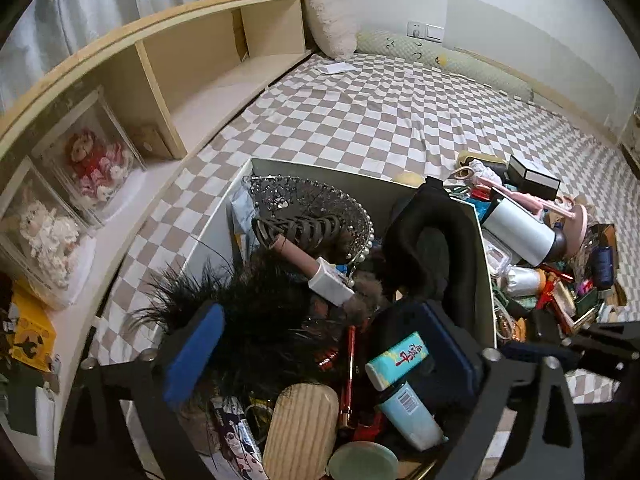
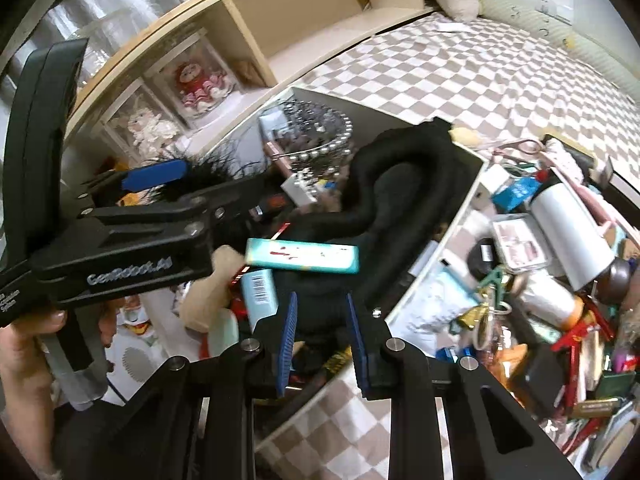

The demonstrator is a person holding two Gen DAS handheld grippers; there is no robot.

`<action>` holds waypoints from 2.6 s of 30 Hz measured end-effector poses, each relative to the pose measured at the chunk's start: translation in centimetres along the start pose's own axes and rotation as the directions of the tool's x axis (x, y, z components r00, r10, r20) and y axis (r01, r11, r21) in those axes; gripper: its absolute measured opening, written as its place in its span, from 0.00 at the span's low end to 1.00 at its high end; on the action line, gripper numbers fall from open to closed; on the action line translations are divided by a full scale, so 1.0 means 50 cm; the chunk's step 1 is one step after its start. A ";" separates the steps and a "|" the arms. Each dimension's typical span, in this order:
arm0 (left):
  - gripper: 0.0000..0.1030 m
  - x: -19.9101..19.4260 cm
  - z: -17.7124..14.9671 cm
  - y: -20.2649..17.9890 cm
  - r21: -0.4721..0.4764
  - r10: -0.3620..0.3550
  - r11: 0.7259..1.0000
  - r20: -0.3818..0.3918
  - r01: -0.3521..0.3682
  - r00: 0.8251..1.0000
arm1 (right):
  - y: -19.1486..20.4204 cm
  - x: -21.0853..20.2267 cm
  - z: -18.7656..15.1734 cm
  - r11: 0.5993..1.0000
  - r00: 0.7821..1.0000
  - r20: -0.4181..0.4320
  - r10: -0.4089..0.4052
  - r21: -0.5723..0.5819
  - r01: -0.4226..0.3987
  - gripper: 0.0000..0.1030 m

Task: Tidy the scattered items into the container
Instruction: 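Lower both grippers into the white box and open them to drop the lighters, then move both grippers back over the pile of items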

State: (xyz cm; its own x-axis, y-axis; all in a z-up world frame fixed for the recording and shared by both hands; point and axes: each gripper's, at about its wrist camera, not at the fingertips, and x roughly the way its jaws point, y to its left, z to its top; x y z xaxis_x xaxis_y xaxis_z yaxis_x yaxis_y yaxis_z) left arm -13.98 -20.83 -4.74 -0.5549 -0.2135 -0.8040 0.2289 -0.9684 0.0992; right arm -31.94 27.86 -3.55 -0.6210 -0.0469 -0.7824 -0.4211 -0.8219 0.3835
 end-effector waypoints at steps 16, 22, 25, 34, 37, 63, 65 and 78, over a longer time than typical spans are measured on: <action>1.00 -0.005 0.006 -0.044 0.008 -0.022 1.000 -0.004 0.022 1.000 | -0.094 -0.052 -0.025 0.983 0.983 0.059 -0.174 0.073 0.170 1.00; 1.00 -0.013 0.009 -0.074 0.024 -0.057 0.998 0.008 0.056 0.998 | -0.152 -0.100 -0.044 0.964 0.962 0.143 -0.233 0.162 0.209 1.00; 1.00 -0.019 0.011 -0.089 0.037 -0.063 0.997 0.031 0.062 0.997 | -0.174 -0.121 -0.053 0.952 0.945 0.171 -0.279 0.176 0.249 1.00; 1.00 -0.031 0.012 -0.136 0.095 -0.074 0.993 0.083 0.066 0.994 | -0.231 -0.166 -0.088 0.923 0.913 0.191 -0.359 0.217 0.318 1.00; 1.00 -0.030 0.011 -0.150 0.102 -0.098 0.991 0.071 0.090 0.993 | -0.249 -0.176 -0.105 0.918 0.913 0.175 -0.370 0.219 0.330 1.00; 1.00 -0.004 -0.021 -0.336 0.286 -0.222 0.929 -0.078 0.235 0.972 | -0.406 -0.234 -0.246 0.838 0.895 0.016 -0.447 0.358 0.412 1.00; 1.00 0.003 -0.030 -0.358 0.314 -0.220 0.918 -0.102 0.241 0.970 | -0.409 -0.232 -0.257 0.834 0.892 -0.004 -0.452 0.354 0.424 1.00; 1.00 0.055 -0.081 -0.443 0.346 -0.232 0.880 -0.282 0.324 0.931 | -0.429 -0.197 -0.305 0.838 0.909 -0.096 -0.405 0.358 0.411 1.00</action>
State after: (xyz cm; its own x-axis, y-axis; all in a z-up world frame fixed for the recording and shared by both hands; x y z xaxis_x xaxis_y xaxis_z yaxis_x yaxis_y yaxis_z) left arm -17.34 0.57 -11.56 -0.3445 0.0625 -0.9367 -0.2553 -0.9664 0.0294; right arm -6.70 37.32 -11.55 -0.3305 0.2353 -0.9140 -0.8450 -0.5051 0.1756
